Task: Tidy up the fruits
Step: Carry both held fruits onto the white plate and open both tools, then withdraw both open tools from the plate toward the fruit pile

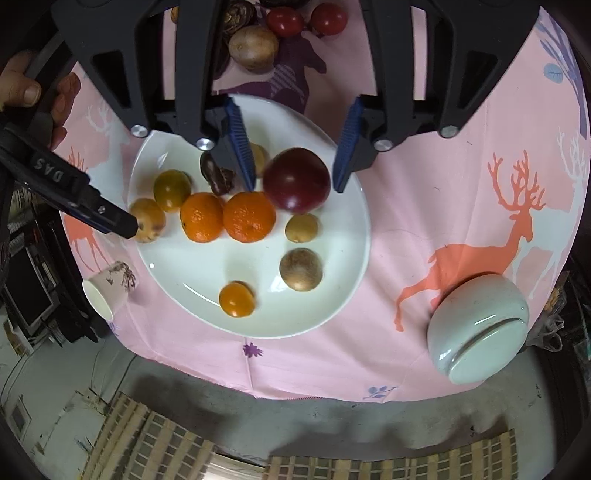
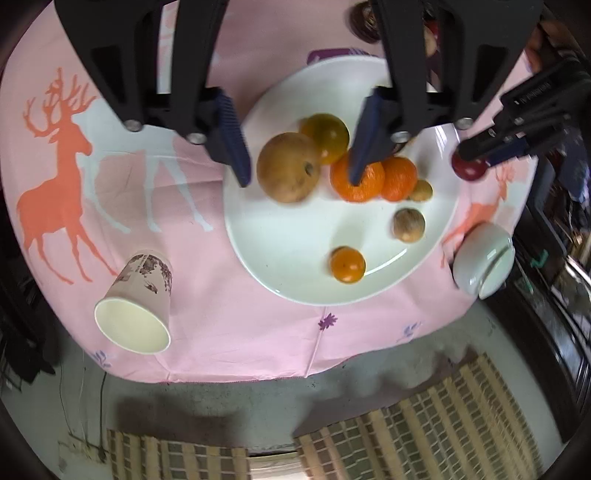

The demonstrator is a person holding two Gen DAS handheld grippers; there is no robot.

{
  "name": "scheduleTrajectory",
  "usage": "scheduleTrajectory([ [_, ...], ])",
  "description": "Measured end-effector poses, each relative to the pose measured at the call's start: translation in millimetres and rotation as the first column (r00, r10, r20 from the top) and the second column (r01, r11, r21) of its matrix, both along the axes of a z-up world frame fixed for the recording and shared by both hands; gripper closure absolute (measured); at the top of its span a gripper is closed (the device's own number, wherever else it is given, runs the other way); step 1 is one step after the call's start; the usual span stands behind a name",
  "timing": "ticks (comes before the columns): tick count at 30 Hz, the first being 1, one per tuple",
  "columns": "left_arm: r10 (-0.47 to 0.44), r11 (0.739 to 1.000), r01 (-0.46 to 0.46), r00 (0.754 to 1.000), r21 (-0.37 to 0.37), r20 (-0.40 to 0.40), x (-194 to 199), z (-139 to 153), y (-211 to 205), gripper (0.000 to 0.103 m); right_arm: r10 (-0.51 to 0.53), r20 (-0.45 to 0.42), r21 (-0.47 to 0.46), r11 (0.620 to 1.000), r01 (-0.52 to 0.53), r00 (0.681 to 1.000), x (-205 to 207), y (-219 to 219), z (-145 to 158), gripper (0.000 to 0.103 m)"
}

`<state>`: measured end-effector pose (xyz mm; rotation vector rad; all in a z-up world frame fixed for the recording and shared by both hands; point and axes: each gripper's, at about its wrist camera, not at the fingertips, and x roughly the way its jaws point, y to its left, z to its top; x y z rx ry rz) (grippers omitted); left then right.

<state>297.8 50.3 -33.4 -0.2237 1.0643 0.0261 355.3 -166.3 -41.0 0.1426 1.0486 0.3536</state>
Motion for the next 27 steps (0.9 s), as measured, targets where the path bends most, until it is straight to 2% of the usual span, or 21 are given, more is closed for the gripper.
scheduleTrajectory([
  [3, -0.016, 0.999, 0.014, 0.999, 0.039, 0.046, -7.7, 11.2, -4.0, 0.044, -0.013, 0.025, 0.022, 1.0, 0.012, 1.0, -2.6, -5.0, 6.8, 0.034],
  [10, 0.001, 0.999, -0.003, 0.999, 0.049, 0.05, -40.3, 24.6, 2.7, 0.038, -0.003, 0.001, 0.003, 1.0, 0.003, 1.0, -39.2, -24.9, 10.1, 0.035],
  [16, 0.024, 0.999, -0.024, 1.0, 0.047, 0.017, -82.5, 25.9, 5.8, 0.033, -0.024, -0.066, -0.016, 1.0, 0.023, 0.998, -85.0, -45.7, 2.5, 0.035],
  [18, 0.034, 0.999, -0.034, 0.999, 0.038, 0.0, -98.1, 24.1, 6.7, 0.028, -0.033, -0.087, -0.014, 0.999, 0.032, 0.996, -101.5, -52.8, 0.7, 0.035],
  [27, 0.052, 0.998, -0.05, 0.995, 0.029, -0.088, -177.1, 3.8, 0.7, 0.025, -0.044, -0.159, -0.028, 0.999, 0.04, 0.986, -169.8, -78.1, -6.4, 0.034],
])
